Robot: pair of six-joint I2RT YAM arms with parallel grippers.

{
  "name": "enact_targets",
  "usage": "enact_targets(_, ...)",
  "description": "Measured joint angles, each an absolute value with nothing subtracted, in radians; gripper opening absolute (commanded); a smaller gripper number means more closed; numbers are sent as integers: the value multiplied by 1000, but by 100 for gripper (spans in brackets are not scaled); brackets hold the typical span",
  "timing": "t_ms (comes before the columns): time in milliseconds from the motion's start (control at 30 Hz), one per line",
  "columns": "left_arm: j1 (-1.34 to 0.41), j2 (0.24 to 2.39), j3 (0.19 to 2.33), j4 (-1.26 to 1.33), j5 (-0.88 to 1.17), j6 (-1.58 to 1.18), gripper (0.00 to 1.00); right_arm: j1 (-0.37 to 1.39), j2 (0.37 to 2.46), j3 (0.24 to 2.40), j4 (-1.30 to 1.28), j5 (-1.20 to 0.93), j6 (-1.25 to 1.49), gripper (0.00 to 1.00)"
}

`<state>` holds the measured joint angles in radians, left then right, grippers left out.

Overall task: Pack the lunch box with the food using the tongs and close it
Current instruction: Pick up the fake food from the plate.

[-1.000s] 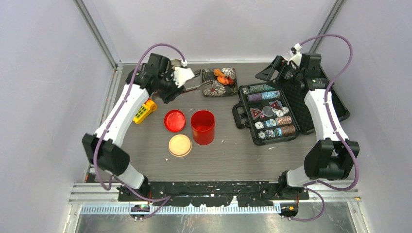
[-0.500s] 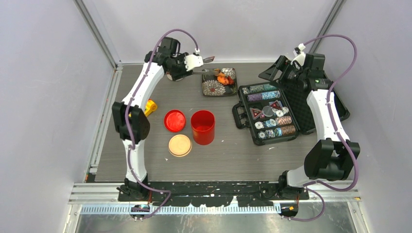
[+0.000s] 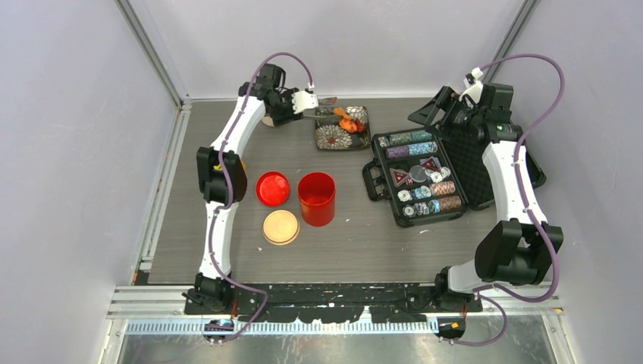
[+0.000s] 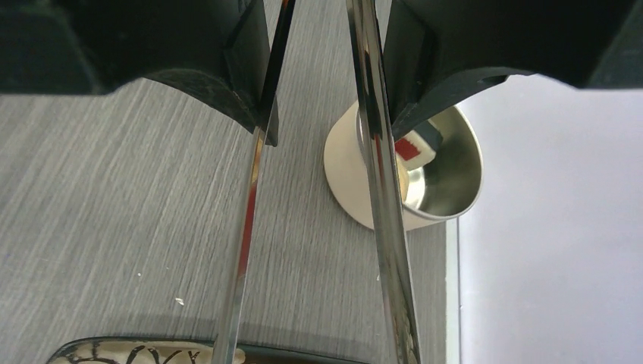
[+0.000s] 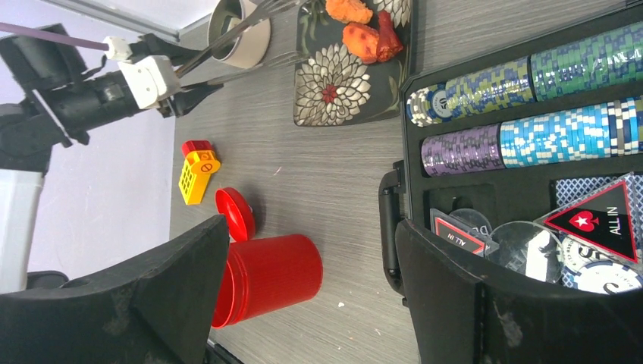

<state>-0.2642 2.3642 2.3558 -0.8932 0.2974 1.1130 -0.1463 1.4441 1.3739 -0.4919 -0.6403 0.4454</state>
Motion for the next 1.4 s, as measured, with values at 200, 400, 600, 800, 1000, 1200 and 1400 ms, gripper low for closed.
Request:
enact_targets(200,-265,2460,2409,-875,281,1129,50,-148,1444,1374,-495,-640,442,85)
enact_targets(400,-265,2503,2420,-820,252,1131,50,-149,1444,1374,-495,-636,442,85)
enact_targets(600,-265,2548,2477,-786,240,1130,49,-155,1444,1374,-495,-632,442,85)
enact_targets(800,-266,2569,2482,-774,235,1131,48,-157,1444,1374,-495,-626,442,85)
enact_targets(1000,-276,2571,2482,-773,234,1134,48,-159,1445,1374,-495,-625,442,85)
enact_targets(1200,-297,2581,2491,-752,226,1140,48,-160,1451,1374,-495,-625,442,85)
enact_targets(1400,-315,2599,2500,-750,224,1153,47,-168,1452,1374,-495,-624,442,85)
